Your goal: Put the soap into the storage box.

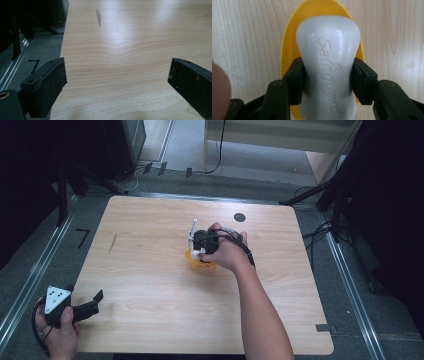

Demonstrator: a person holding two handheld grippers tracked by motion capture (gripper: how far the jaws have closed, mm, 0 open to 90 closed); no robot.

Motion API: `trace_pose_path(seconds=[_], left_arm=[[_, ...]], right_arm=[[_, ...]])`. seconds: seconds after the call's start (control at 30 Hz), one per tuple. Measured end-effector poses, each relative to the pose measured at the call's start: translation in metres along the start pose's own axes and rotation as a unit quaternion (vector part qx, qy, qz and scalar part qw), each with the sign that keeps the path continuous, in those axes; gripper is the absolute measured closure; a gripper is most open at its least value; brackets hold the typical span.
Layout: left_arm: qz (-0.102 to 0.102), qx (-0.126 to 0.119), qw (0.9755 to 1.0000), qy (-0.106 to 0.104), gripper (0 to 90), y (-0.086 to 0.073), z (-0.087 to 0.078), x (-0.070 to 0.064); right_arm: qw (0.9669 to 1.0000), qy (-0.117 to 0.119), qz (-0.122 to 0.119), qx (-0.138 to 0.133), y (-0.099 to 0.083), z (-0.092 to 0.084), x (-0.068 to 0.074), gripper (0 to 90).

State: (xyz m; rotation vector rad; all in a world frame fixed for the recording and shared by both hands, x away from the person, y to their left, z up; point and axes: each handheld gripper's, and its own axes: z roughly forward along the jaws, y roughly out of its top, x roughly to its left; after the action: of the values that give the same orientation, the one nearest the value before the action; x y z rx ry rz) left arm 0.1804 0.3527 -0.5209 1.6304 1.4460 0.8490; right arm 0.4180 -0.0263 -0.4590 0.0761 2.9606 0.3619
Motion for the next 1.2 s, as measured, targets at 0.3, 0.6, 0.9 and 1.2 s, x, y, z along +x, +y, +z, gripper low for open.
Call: trace_pose_path(seconds=[0.3, 0.6, 0.9, 1.2], left_arm=[[-0.001, 0.000, 1.0000, 0.000, 2.2, 0.000, 0.000, 0.000], [0.000, 0.000, 1.0000, -0.001, 2.2, 0.000, 0.000, 0.000], [0.002, -0.002, 1.0000, -0.001, 2.2, 0.000, 0.001, 0.000], [0.004, -0.001, 1.0000, 0.002, 2.2, 0.000, 0.001, -0.001]], right_arm=[[0.9999, 0.010, 0.001, 0.003, -0.004, 0.008, -0.001, 51.2], [0.9993, 0.018, 0.025, -0.024, -0.008, 0.002, -0.006, 46.4], [0.9974, 0.022, 0.051, -0.046, -0.021, -0.018, -0.008, 45.1], [0.9959, 0.010, 0.070, -0.057, -0.039, -0.030, -0.008, 44.6]])
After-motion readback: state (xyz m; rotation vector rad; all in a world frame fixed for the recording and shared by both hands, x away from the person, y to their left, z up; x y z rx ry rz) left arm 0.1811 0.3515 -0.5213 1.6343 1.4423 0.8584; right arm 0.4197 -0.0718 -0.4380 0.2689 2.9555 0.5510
